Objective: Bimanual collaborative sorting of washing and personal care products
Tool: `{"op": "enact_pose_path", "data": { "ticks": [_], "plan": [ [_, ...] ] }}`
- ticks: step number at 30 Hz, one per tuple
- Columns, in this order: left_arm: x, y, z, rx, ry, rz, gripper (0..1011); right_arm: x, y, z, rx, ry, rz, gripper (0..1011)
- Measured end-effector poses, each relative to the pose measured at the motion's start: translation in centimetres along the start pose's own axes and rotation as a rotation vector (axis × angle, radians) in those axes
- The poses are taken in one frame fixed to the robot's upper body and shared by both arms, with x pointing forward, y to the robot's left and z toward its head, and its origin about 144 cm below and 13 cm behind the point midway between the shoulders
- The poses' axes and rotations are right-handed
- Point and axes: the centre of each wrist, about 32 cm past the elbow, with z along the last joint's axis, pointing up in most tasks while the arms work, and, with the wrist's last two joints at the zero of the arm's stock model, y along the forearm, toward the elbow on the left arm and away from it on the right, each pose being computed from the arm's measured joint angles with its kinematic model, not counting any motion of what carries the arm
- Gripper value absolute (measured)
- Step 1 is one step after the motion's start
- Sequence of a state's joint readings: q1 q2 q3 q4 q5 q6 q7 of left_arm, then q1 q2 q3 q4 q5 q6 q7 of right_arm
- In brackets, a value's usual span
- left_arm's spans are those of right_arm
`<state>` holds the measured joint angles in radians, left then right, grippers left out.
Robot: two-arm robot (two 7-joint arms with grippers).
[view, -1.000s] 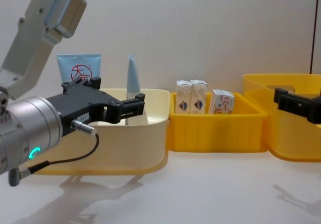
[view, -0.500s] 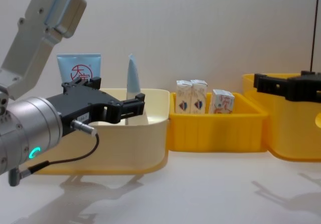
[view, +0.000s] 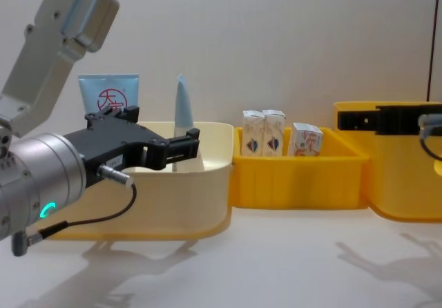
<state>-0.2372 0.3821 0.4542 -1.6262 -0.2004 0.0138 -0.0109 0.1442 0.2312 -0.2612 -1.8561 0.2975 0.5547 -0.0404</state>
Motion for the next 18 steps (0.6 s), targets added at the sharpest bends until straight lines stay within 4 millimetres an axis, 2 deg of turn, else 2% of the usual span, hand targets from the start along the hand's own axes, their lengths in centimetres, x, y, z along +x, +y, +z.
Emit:
{"op": "enact_pose_path", "data": {
  "ticks": [10, 18],
  "plan": [
    [0.0, 0.0, 0.0, 0.000, 0.000, 0.000, 1002, -1.4, 1.9, 2.0, -0.148, 0.044, -0.075, 1001],
    [0.0, 0.0, 0.0, 0.000, 0.000, 0.000, 1002, -2.7, 3.4, 2.6, -0.183, 0.056, -0.095, 1001]
  ]
}}
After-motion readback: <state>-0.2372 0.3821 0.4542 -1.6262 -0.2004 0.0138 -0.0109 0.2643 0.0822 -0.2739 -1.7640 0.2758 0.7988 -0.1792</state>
